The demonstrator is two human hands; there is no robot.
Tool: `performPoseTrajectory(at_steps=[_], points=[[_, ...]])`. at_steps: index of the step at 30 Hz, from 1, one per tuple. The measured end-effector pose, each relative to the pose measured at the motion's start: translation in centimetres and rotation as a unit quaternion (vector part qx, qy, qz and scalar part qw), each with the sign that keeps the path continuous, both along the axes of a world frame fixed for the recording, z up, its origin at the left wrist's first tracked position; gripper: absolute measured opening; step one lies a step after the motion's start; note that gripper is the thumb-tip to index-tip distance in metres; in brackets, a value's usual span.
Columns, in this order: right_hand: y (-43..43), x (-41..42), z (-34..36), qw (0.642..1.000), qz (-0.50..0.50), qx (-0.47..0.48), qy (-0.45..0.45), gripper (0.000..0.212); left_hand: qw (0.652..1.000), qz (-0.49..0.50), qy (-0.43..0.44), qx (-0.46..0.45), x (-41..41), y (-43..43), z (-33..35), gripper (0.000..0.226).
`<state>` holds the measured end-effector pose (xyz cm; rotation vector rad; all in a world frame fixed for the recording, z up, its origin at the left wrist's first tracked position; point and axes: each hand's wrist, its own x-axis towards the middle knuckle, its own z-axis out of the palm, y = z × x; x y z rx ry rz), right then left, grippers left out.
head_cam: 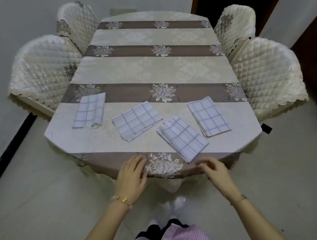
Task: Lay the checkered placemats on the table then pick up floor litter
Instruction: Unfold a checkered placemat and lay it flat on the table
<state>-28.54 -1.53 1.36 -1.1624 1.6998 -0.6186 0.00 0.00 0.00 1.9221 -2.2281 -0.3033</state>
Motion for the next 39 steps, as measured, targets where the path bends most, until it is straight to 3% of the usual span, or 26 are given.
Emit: performPoseTrajectory(at_steps=[2, 4, 10, 17, 20, 23, 26, 29, 32, 34, 36, 37, 39], points=[[-1.6, 0.3, 0.9, 0.999, 0.011, -0.024, 0.042, 0.022, 0.997, 0.003, -0.056, 0.056, -0.1, -0.7, -0.4, 0.053], [-3.4, 1.0, 2.3, 0.996, 0.043, -0.040, 0.072, 0.030, 0.995, -0.008, -0.078, 0.053, 0.0, -0.9, -1.4, 0.057], [-8.4, 2.4, 3.1, 0.969, 0.125, -0.062, 0.202, 0.047, 0.995, -0.001, -0.066, 0.070, 0.2, -0.4, -2.0, 0.057], [-11.0, 3.3, 2.0, 0.957, 0.110, -0.021, 0.269, 0.053, 0.994, 0.013, -0.033, 0.099, 0.2, -0.4, -1.8, 0.059], [-11.1, 3.3, 2.0, 0.971, 0.064, 0.012, 0.232, 0.045, 0.993, 0.013, -0.037, 0.114, 0.3, -0.5, -1.9, 0.059], [-10.7, 3.1, 2.0, 0.980, 0.038, 0.033, 0.191, 0.011, 0.990, 0.015, -0.036, 0.137, 0.3, -0.6, -1.8, 0.060], [-9.8, 2.8, 2.4, 0.994, -0.001, 0.034, 0.105, 0.022, 0.989, 0.009, -0.024, 0.144, 0.3, -0.5, -1.7, 0.060], [-8.4, 2.5, 3.8, 0.999, -0.039, 0.015, 0.008, 0.011, 0.992, -0.001, -0.032, 0.122, 0.2, -0.6, -1.9, 0.053], [-6.9, 2.2, 4.8, 0.997, -0.066, 0.000, -0.041, 0.006, 0.994, 0.003, -0.032, 0.108, 0.1, -1.1, -1.6, 0.066], [-6.0, 2.1, 5.3, 0.995, -0.075, 0.001, -0.065, 0.011, 0.994, 0.013, 0.042, 0.105, -0.6, -1.6, 0.2, 0.073], [-5.2, 2.2, 5.5, 0.991, -0.091, 0.010, -0.103, 0.029, 0.962, 0.063, 0.237, 0.123, -1.8, -2.0, 3.0, 0.059], [-4.8, 2.4, 5.8, 0.987, -0.101, 0.011, -0.122, 0.035, 0.925, 0.097, 0.340, 0.141, -2.6, -2.2, 4.6, 0.051], [-4.0, 2.8, 6.5, 0.983, -0.103, 0.010, -0.151, 0.029, 0.804, 0.140, 0.532, 0.224, -4.1, -2.7, 7.7, 0.042]])
